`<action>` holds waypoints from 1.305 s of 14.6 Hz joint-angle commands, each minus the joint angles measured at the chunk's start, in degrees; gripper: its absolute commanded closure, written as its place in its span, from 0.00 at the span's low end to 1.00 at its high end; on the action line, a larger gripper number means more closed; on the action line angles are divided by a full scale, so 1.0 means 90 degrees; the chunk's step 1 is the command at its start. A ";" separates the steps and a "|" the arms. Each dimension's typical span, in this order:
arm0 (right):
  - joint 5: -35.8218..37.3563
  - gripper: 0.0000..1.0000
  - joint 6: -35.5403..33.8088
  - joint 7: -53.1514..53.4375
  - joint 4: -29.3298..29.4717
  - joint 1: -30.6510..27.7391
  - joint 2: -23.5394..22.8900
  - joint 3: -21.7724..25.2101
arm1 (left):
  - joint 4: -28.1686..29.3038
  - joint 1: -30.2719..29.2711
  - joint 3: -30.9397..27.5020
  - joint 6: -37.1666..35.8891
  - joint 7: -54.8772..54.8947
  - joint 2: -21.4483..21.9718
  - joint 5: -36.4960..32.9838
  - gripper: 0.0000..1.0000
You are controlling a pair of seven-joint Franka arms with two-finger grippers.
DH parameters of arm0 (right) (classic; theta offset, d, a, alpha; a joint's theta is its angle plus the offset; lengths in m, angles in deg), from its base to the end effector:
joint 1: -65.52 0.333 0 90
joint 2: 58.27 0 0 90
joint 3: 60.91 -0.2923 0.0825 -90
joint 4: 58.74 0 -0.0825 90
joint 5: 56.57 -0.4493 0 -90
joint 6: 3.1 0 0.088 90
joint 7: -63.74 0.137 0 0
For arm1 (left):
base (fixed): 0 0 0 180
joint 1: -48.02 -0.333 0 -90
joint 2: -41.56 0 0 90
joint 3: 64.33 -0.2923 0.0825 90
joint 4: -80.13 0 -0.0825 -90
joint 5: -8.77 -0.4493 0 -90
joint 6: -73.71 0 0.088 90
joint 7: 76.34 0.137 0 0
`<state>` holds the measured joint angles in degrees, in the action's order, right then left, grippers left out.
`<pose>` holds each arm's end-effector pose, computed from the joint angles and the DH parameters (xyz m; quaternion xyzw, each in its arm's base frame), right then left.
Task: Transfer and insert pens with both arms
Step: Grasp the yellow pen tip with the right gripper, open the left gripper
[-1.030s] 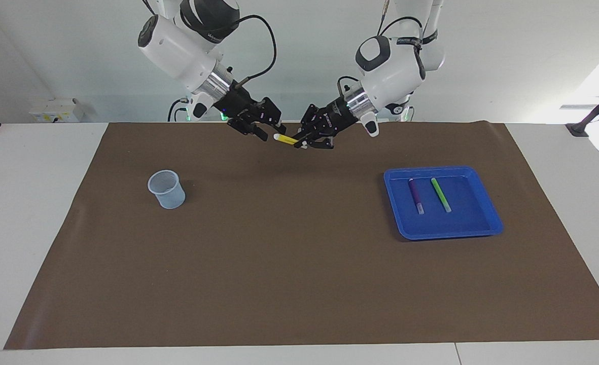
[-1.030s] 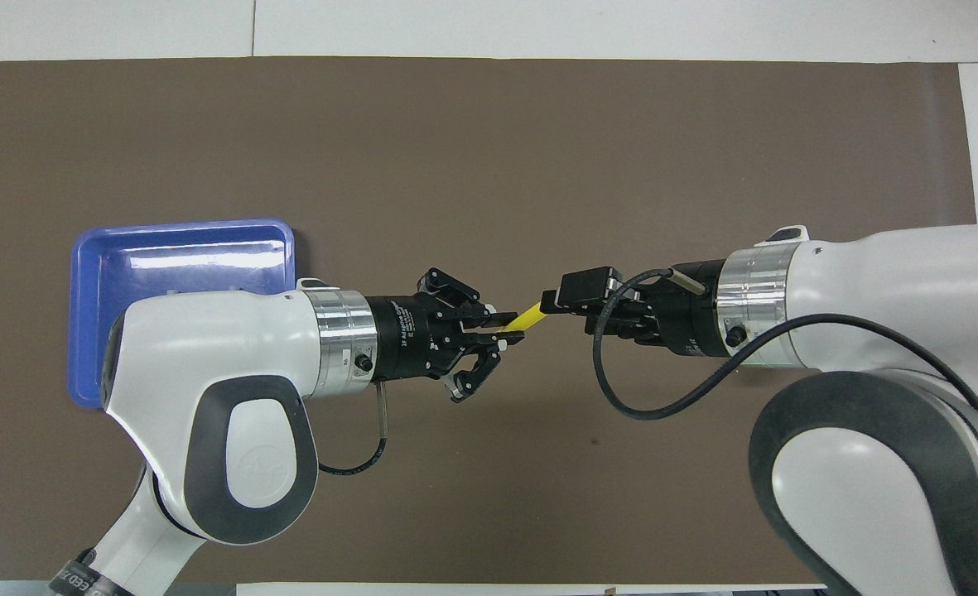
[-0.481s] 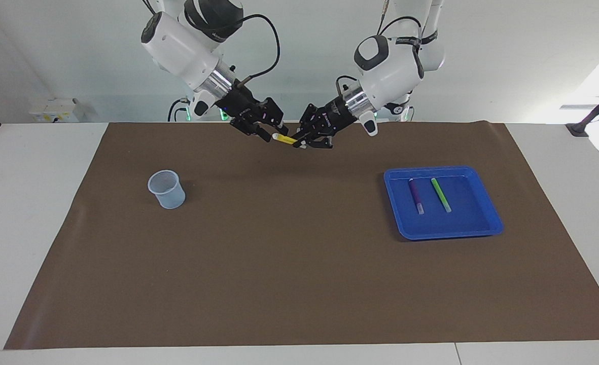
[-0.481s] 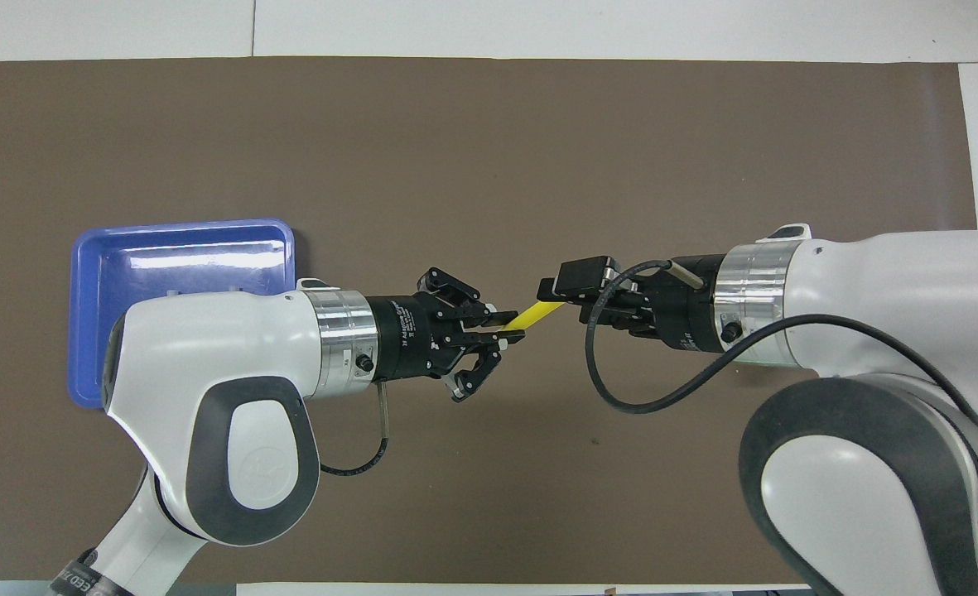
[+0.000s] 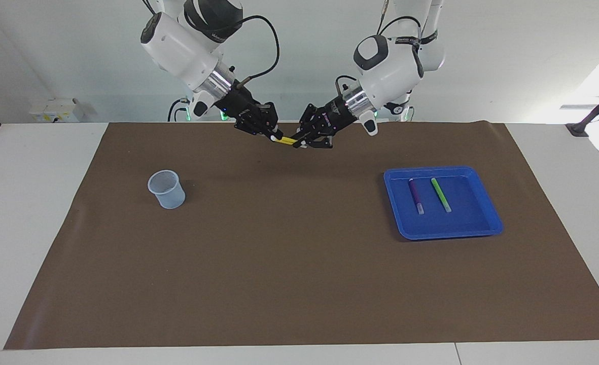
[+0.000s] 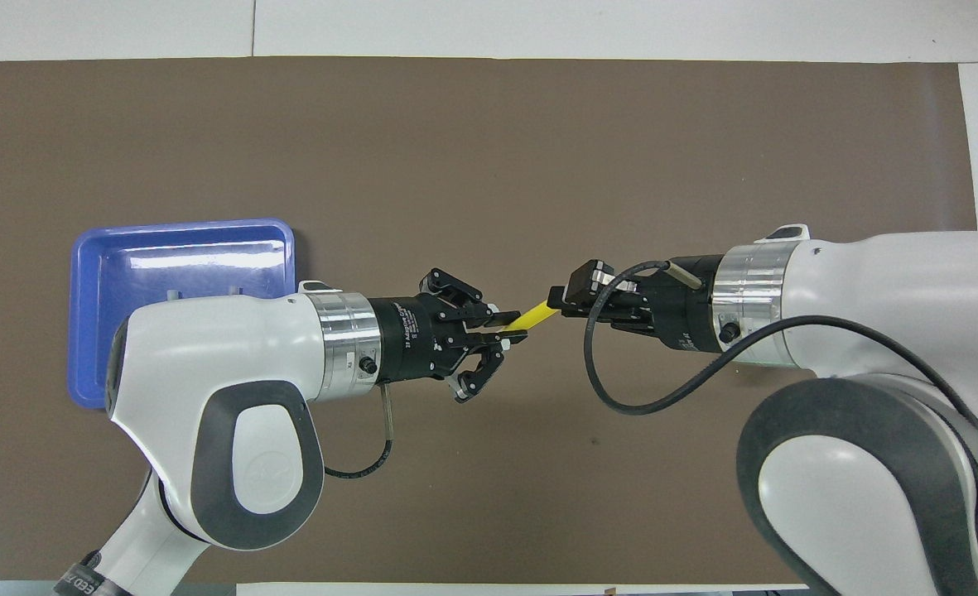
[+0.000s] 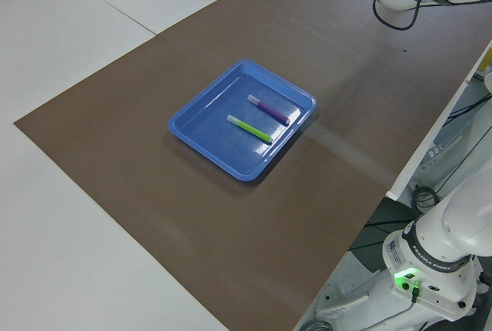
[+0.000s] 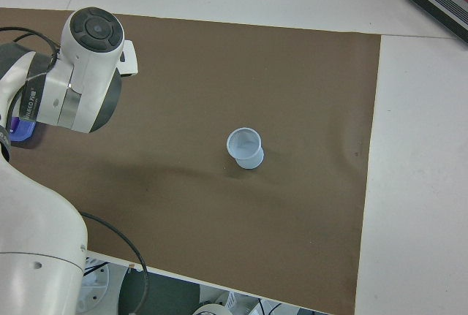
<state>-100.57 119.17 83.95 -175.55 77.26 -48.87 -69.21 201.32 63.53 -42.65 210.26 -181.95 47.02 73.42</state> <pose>0.5590 0.2574 0.4855 -0.9231 0.1585 -0.0007 0.3505 0.4872 -0.4069 0.4247 0.5167 0.7319 -0.3446 0.2803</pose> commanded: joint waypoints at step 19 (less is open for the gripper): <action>0.3313 1.00 -0.1349 -0.3970 0.0654 -0.1518 -0.0195 0.0014 | 0.0265 -0.0160 -0.0084 0.0151 0.0269 0.0243 0.0063 0.00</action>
<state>-75.90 108.26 55.32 -171.93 66.40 -49.09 -68.52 201.58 63.87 -43.09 213.01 -182.14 47.09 73.54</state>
